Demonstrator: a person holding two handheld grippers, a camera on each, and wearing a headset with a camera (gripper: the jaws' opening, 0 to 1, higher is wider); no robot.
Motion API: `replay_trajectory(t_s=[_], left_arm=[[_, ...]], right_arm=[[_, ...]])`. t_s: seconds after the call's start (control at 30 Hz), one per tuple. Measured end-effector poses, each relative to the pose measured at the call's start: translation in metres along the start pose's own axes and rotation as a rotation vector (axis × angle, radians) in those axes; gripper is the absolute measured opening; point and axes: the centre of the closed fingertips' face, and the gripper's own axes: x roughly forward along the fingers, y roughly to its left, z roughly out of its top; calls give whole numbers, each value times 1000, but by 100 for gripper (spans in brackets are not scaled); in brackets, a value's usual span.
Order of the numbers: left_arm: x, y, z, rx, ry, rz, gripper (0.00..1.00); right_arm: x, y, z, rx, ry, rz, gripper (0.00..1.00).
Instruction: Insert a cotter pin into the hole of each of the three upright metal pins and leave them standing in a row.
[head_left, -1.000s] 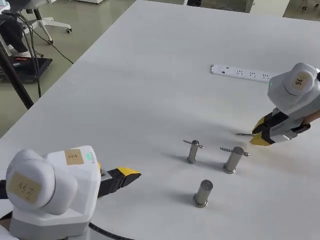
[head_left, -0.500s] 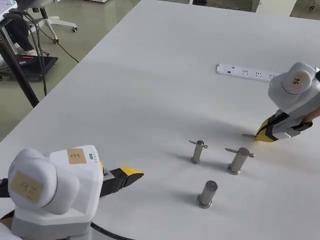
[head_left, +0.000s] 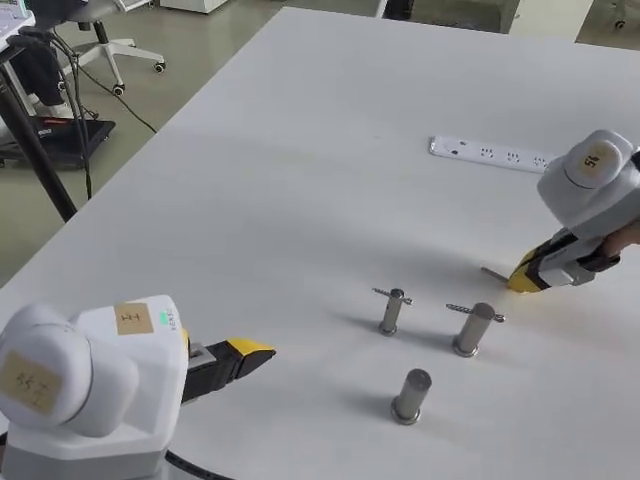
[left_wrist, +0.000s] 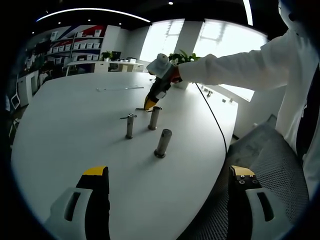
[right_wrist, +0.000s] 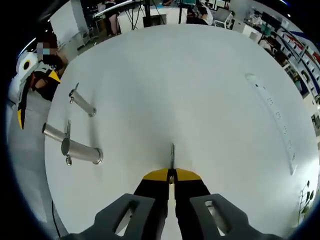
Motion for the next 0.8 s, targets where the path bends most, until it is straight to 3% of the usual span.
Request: replay_trajectory(t_s=[0.07,0.17,0.27,0.37,0.43,0.5,0.6,0.7,0.73,0.8], left_arm=[[0,1,0,-3,-1,6,99],[-1,3,1,-15,-12,15,99],[-1,4,1,-56,-13,14,92],[-2,12,5,-49,-30,50,85],[-2,14,9,-65,-45,60,86],[-3,17,15,-68,-61,74,85],[-2,22,22,-79,-82,95,84],[1,23,29,-82,-92,97,80],[2,23,32,-84,-97,94,79],[6,23,36,-91,-101,82,76]], right_arm=[[-1,3,1,-27,-14,-2,0],[-7,9,11,-3,-82,5,0],[-17,12,16,-25,-100,-15,0],[-28,18,22,-37,-140,-23,0],[-34,19,24,-44,-157,-39,0],[-45,14,31,-49,-207,-116,0],[-64,21,38,-42,-291,-156,0],[-78,31,37,-42,-321,-167,0],[-82,37,39,-26,-353,-161,0],[-86,45,37,-31,-359,-159,0]])
